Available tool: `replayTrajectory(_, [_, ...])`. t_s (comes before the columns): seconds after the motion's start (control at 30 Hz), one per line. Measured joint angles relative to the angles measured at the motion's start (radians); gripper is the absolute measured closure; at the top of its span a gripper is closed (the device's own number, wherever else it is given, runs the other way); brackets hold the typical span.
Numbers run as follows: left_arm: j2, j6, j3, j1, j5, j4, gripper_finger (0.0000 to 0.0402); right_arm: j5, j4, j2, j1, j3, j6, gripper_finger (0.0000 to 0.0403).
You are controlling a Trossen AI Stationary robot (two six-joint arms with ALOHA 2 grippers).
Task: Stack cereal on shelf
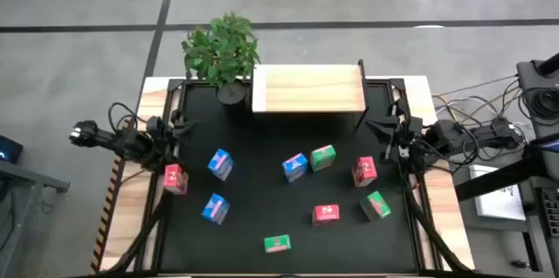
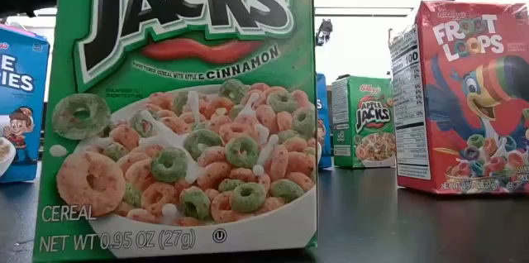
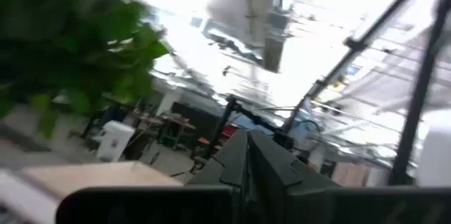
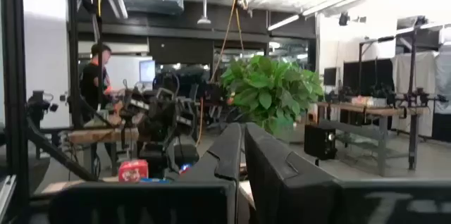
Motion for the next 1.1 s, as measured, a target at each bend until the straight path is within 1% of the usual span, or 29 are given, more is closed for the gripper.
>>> replayTrajectory(0.07, [0.029,0.023,0.018,0.000,0.025,0.003,0.0402,0.000,-0.028,0.011,0.000,0.019,0.001,0.0390])
replayTrajectory(0.17, [0.103,0.040,0.058,0.000,0.026,0.001,0.0402,0.000,-0.075,0.022,0.000,0.043,0.001,0.0390])
replayTrajectory(0.33, [0.295,0.052,0.165,0.000,0.027,-0.011,0.0402,0.000,-0.138,0.033,0.000,0.088,0.001,0.0390])
replayTrajectory(0.4, [0.373,0.066,0.226,0.000,0.026,-0.047,0.0402,0.000,-0.156,0.032,0.000,0.101,0.001,0.0390])
replayTrajectory(0.47, [0.439,0.074,0.304,0.000,0.027,-0.128,0.0402,0.000,-0.156,0.030,0.000,0.108,0.000,0.0390])
replayTrajectory(0.53, [0.498,0.059,0.404,0.000,0.027,-0.283,0.0402,0.000,-0.156,0.030,0.000,0.116,0.000,0.0390])
replayTrajectory(0.57, [0.526,0.034,0.463,0.000,0.027,-0.394,0.0402,0.000,-0.153,0.030,0.000,0.120,0.001,0.0390])
replayTrajectory(0.63, [0.585,-0.059,0.592,0.000,0.029,-0.667,0.0402,0.000,-0.153,0.029,0.000,0.122,0.000,0.0390])
replayTrajectory(0.73, [0.695,-0.283,0.796,0.000,0.061,-1.125,0.0402,0.000,-0.155,0.030,0.000,0.122,0.000,0.0390])
replayTrajectory(0.8, [0.779,-0.432,0.918,0.000,0.134,-1.378,0.0402,0.000,-0.154,0.030,0.000,0.122,0.000,0.0390])
replayTrajectory(0.83, [0.824,-0.487,0.969,0.000,0.195,-1.463,0.0402,0.000,-0.154,0.031,0.000,0.122,0.000,0.0390])
replayTrajectory(0.87, [0.866,-0.534,1.013,0.000,0.276,-1.526,0.0402,0.000,-0.154,0.031,0.000,0.122,-0.001,0.0390])
replayTrajectory(0.93, [0.948,-0.646,1.079,-0.001,0.484,-1.631,0.0402,0.000,-0.154,0.030,0.000,0.122,-0.015,0.0390])
replayTrajectory(0.97, [0.988,-0.720,1.105,-0.005,0.571,-1.676,0.0402,0.000,-0.152,0.029,0.000,0.122,-0.024,0.0390])
replayTrajectory(1.03, [1.060,-0.852,1.149,-0.019,0.670,-1.733,0.0402,0.000,-0.134,0.029,0.000,0.122,-0.061,0.0390])
replayTrajectory(1.1, [1.118,-0.937,1.187,-0.040,0.712,-1.792,0.0402,0.000,-0.108,0.029,0.000,0.122,-0.092,0.0390])
